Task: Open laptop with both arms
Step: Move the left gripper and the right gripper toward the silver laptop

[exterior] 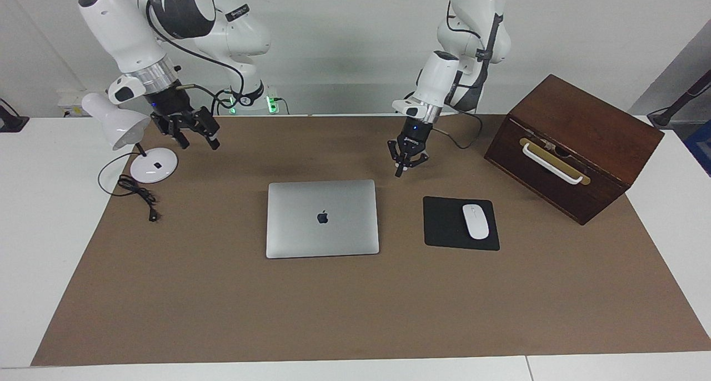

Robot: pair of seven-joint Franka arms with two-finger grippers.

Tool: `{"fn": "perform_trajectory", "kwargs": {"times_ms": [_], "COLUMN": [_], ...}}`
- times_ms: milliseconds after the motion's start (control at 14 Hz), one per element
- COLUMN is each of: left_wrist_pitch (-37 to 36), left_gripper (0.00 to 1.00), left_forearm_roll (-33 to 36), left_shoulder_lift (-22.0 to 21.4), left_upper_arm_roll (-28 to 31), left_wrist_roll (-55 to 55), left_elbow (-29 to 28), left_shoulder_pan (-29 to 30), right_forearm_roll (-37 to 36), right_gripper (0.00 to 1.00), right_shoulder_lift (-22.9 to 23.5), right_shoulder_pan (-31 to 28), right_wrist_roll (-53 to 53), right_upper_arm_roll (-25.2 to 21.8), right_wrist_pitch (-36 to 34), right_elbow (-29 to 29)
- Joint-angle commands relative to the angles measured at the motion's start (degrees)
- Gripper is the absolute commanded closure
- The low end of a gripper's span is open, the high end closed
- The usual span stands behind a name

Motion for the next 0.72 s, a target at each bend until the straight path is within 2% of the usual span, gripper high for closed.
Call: {"fn": "perform_trajectory", "kwargs": {"times_ms": [0, 287, 645], "left_wrist_pitch": [5.33, 11.41, 12.20], "left_gripper": [1.00, 1.00, 1.00], "left_forearm_roll": [-0.85, -0.93, -4.45], "left_shoulder_lift": [3.08, 7.92, 9.85], "left_upper_arm_roll": [0.83, 0.74, 0.92], "left_wrist_roll": [0.27, 0.18, 0.10], "left_elbow": [-0.06, -0.06, 1.95], "left_shoulder_pan": [-2.57, -4.68, -7.49], "right_forearm_roll": [2.40, 2.92, 7.06], "right_gripper": [0.00, 0.00, 0.00], "right_shoulder_lift": [-1.44, -1.53, -3.19], "right_shoulder_pan": [4.31, 13.27, 19.70], "right_wrist_roll": [6.71, 21.73, 27.91], "right_upper_arm_roll": [0.24, 0.24, 0.33], "right_wrist_pitch": [5.22, 16.81, 29.83], "right_elbow": [-2.06, -5.12, -12.77]}}
